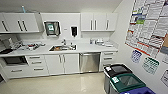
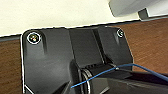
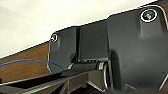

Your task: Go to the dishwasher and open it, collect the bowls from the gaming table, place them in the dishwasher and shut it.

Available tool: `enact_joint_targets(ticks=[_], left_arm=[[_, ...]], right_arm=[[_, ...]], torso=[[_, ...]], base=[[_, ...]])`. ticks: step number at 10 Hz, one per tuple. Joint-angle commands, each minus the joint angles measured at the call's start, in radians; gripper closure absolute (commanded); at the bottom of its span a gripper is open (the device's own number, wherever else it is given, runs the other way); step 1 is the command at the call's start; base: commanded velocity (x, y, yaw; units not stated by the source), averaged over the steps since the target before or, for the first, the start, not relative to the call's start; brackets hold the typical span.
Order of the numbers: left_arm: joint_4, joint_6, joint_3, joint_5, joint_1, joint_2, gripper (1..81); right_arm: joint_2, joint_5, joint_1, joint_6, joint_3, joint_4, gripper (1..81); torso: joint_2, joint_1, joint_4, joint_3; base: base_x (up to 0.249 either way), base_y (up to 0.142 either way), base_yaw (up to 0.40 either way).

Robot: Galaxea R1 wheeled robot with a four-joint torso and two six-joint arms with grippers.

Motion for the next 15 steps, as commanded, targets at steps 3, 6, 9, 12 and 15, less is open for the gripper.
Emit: enact_joint_targets(ticks=[3, 6, 9, 12, 15], left_arm=[[-0.008, 0.003, 0.017, 0.049, -0.053, -0.017, 1.0], [-0.008, 0.003, 0.019, 0.049, -0.053, -0.017, 1.0], [-0.008, 0.003, 0.02, 0.049, -0.053, -0.017, 1.0], [-0.008, 0.003, 0.02, 0.049, -0.053, -0.017, 1.0], [-0.008, 0.003, 0.02, 0.049, -0.053, -0.017, 1.0]], right_arm=[[-0.001, -0.052, 0.05, -0.005, 0.022, 0.002, 1.0], [-0.001, -0.052, 0.052, -0.003, 0.017, 0.002, 1.0], [0.0, -0.052, 0.052, -0.003, 0.016, 0.002, 1.0], [-0.001, -0.052, 0.052, -0.003, 0.016, 0.002, 1.0], [-0.001, -0.052, 0.052, -0.003, 0.016, 0.002, 1.0]], torso=[[0.0, 0.0, 0.0, 0.0], [0.0, 0.0, 0.0, 0.0], [0.0, 0.0, 0.0, 0.0], [0.0, -0.001, 0.0, 0.0], [0.0, -0.001, 0.0, 0.0]], base=[[0.151, 0.067, 0.0], [0.142, 0.065, 0.0], [0.135, 0.061, 0.0], [0.133, 0.02, 0.0], [0.133, 0.0, 0.0]])
